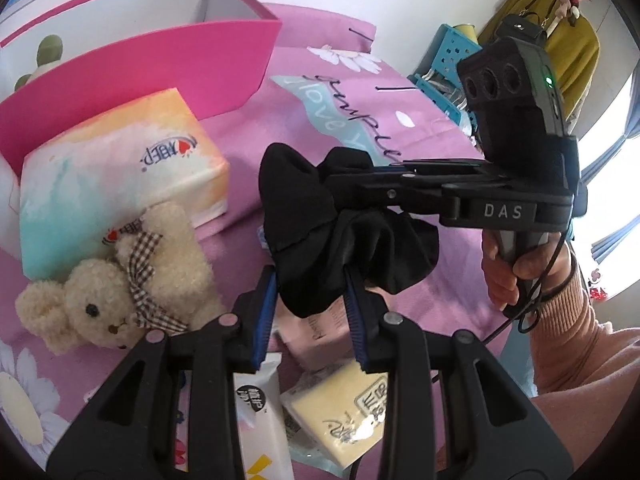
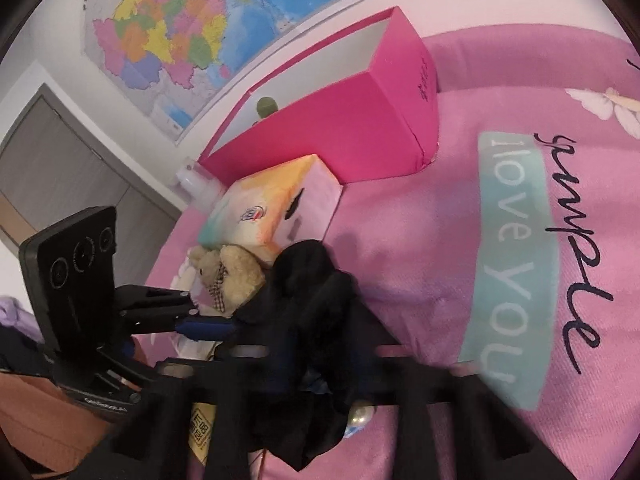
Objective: Organize soft objects
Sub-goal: 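Lift the black scrunchie and carry it over the pink box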
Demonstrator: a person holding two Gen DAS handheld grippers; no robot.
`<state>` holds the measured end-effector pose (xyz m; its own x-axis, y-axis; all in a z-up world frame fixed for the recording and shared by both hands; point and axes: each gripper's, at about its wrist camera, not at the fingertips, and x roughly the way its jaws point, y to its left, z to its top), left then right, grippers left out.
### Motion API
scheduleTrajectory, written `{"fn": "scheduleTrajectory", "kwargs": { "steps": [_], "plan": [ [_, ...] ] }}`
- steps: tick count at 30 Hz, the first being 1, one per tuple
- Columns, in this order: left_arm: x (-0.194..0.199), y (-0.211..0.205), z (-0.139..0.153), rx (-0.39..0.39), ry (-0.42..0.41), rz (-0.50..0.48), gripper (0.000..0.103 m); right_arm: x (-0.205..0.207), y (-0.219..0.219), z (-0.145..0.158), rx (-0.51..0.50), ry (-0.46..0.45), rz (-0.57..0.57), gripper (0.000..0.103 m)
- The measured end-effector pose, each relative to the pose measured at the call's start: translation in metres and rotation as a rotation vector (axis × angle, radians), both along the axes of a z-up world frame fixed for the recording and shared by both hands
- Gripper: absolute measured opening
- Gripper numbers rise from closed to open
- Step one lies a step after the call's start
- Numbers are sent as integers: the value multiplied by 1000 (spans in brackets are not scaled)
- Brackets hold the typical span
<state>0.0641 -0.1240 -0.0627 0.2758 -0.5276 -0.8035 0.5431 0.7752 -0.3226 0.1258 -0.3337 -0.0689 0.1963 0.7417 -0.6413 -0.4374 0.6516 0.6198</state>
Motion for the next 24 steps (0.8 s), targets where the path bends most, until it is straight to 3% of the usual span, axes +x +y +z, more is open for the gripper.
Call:
{"fn": "scheduleTrajectory", "kwargs": {
  "steps": [5,12,19,24],
  "plan": [
    [-2,-1,15,-44,-28,-13,34,-8,-6,21,10,-59,-33,13],
    [1,1,56,-78,-133,-6,34,-9,-13,68,52,-162,-63,13],
    [26,9,92,-52,-223,66,34,18,2,116,58,-288,-54,13],
    [54,17,108,-21,-259,129,34,45,20,133,58,-332,-49,13]
  ]
}}
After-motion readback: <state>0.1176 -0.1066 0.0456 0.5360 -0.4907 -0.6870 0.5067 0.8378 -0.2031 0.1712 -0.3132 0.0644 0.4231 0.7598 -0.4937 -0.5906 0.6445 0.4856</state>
